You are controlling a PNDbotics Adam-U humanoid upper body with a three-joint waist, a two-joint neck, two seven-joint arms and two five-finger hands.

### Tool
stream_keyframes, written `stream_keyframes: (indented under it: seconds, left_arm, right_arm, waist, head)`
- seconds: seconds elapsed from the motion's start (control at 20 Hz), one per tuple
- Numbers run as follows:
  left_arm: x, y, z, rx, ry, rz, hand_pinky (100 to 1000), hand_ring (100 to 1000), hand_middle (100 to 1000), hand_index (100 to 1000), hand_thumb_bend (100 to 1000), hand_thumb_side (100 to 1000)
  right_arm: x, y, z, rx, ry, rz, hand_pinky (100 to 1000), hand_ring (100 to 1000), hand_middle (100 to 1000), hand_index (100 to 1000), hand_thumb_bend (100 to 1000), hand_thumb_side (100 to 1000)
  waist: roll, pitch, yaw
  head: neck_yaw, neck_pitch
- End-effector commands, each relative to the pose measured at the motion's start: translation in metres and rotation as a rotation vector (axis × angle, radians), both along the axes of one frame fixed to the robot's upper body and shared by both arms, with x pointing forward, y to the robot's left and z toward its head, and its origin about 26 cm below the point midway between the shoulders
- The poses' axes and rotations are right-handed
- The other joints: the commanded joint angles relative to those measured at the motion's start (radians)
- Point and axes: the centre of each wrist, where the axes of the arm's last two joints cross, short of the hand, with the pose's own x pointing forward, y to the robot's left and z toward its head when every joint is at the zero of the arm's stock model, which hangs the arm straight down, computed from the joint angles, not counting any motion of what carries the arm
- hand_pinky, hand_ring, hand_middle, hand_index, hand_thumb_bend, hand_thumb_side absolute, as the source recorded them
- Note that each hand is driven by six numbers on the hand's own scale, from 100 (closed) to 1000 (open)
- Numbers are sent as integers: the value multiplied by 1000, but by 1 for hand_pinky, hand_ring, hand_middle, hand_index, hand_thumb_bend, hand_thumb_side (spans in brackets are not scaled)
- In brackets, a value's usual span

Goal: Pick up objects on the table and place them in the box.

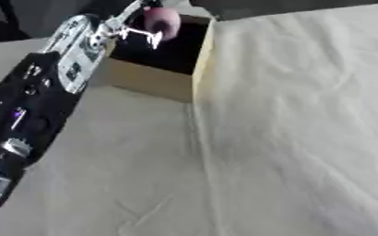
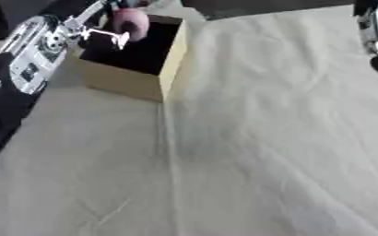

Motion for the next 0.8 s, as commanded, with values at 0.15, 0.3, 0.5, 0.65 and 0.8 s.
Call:
stream_keyframes:
  seconds: [0.15,0.3,0.5,0.65,0.8]
  left_arm:
    - [3,7,10,17,4,30,411,568,620,663,100,211]
    - [5,7,8,31,40,47,594,711,757,779,100,186]
    - [4,5,12,23,-35,73,675,798,837,875,316,324]
    - [6,6,10,34,-68,101,683,822,858,900,493,413]
    - [8,9,7,37,-80,115,667,817,839,888,448,396]
  right_arm:
    - [-5,-1,8,-2,-31,5,831,655,569,779,100,670]
    - [-5,-1,7,2,-30,6,831,655,569,778,100,669]
    - [-5,0,7,4,-29,11,830,654,568,777,100,669]
    - [-5,0,6,5,-28,13,831,654,567,777,100,669]
    - [-5,-1,6,9,-24,10,831,654,567,777,100,670]
  waist:
    - [-2,-22,-2]
    - [-2,-23,-3]
    - [-3,-23,-7]
    - [-2,-22,-10]
    - [0,-22,-10]
  head:
    - [4,3]
    - [6,8]
    - [10,7]
    - [10,7]
    - [8,10]
